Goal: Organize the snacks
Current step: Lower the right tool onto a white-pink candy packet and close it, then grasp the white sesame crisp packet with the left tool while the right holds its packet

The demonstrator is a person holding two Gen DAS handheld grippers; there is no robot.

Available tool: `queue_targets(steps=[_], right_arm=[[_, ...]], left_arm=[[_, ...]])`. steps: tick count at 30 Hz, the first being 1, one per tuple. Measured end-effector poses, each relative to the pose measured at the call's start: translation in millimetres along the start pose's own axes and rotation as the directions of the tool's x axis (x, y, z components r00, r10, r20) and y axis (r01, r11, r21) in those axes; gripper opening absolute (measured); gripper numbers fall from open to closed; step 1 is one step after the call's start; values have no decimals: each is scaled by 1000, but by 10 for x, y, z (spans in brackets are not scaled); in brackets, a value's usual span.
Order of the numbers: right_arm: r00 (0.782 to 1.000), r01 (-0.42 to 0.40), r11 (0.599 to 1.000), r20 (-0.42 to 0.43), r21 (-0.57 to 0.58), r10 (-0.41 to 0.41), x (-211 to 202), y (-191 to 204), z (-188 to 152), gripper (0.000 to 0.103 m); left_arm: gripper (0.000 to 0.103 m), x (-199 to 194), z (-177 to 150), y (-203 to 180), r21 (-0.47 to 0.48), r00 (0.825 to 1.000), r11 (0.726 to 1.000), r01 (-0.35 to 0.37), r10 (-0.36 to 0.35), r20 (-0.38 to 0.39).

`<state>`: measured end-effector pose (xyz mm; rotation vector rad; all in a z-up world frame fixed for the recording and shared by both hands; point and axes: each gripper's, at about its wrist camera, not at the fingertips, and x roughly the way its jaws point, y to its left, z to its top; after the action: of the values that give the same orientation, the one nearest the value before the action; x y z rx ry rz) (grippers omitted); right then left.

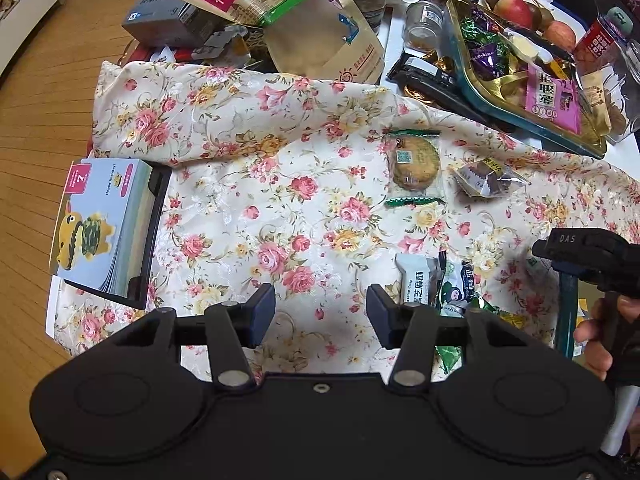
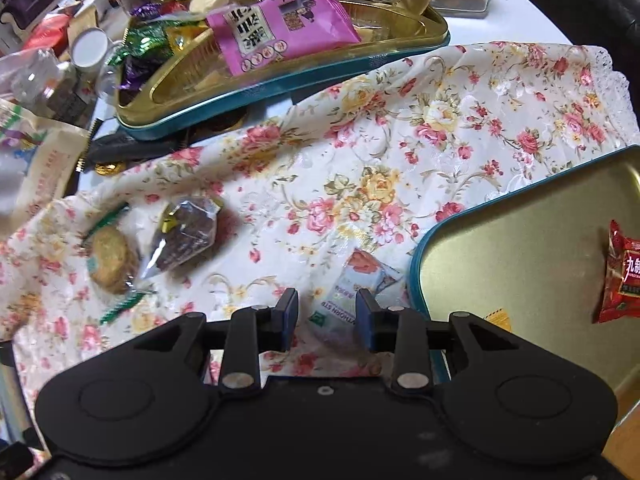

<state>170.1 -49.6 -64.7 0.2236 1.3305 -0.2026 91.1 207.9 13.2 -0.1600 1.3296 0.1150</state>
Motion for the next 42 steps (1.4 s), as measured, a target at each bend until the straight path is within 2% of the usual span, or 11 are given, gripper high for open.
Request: queue_targets(steps=[10, 14, 20, 27, 28, 29, 32, 33, 36, 42], right_arm=[[997, 64, 998, 49, -28, -62, 117, 94, 52, 35], [999, 53, 998, 10, 15, -53, 104, 54, 62, 35], [995, 94, 994, -45, 56, -92, 147, -25, 79, 35], [996, 67, 994, -57, 84, -63, 235, -80, 97, 37], [997, 70, 995, -38, 71, -67, 227, -55, 87, 37], [997, 69, 996, -38, 52, -67, 236, -30, 83, 36], [997, 77, 997, 4, -20, -77, 215, 88, 21, 23], [997, 76, 996, 13, -47, -76, 205, 129, -8, 21], [1000, 28, 993, 8, -111, -27, 156, 226, -94, 20], [995, -98, 982, 5, -162, 100, -174, 298, -225, 20]], left_arm=[[57, -18, 17, 17, -11, 1000, 1000, 2, -2, 6], [57, -6, 32, 47, -30, 1000, 1000, -1, 1, 2], [57, -6, 27, 33, -26, 1000, 1000, 11, -11, -2], [57, 5, 13, 3, -9, 1000, 1000, 13, -13, -1], [57, 13, 11, 1, -8, 1000, 1000, 12, -12, -3], [57, 22, 9, 1, -6, 1000, 1000, 12, -12, -5], [57, 50, 6, -14, -2, 1000, 1000, 8, -8, -5], [57, 61, 6, -23, 1, 1000, 1000, 4, -4, -4], [57, 108, 14, -61, 4, 1000, 1000, 5, -5, -12], [57, 260, -9, -180, 13, 997, 999, 48, -47, -54]])
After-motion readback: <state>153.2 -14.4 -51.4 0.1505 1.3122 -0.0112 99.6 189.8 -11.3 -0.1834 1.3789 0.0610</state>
